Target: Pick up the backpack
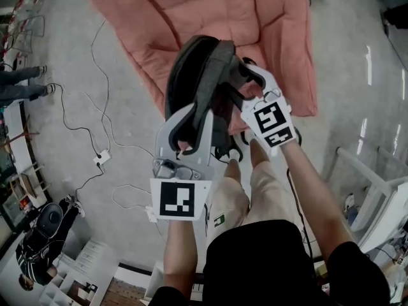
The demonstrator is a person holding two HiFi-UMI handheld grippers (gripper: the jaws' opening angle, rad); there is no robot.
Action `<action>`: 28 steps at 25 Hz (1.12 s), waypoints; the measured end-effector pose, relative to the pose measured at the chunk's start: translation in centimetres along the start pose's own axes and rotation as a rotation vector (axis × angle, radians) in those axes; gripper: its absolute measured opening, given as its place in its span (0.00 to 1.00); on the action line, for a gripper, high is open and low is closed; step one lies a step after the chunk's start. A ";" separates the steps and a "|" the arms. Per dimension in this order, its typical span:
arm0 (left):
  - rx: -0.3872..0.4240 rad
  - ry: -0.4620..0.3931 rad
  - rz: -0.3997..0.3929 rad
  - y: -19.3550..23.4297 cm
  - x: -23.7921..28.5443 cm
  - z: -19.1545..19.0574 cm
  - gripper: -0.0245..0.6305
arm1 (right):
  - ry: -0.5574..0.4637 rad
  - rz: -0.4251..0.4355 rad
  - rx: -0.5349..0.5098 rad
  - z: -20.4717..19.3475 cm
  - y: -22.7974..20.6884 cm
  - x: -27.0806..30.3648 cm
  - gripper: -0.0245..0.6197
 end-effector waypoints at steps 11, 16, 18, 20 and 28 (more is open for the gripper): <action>0.093 -0.039 -0.041 -0.9 -3.1 5.3 0.14 | -0.043 -0.067 0.056 3.2 0.9 -5.3 0.41; 0.140 -0.072 -0.040 -1.6 -3.9 8.1 0.14 | -0.077 -0.092 0.062 5.0 0.2 -7.8 0.42; 0.161 -0.094 -0.036 -1.9 -4.4 10.0 0.14 | -0.092 -0.102 0.064 6.3 -0.2 -9.1 0.42; 0.179 -0.115 -0.034 -2.4 -5.2 12.4 0.13 | -0.109 -0.112 0.066 8.1 -0.5 -11.0 0.42; 0.230 -0.193 -0.004 -3.3 -8.1 18.2 0.13 | -0.165 -0.137 0.047 12.8 -0.7 -16.0 0.42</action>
Point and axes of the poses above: the fingertips, and each gripper's own axes: x forward along the fingers, y to its left, z out of its top, the point moved 4 cm from there along -x, backward along the fingers
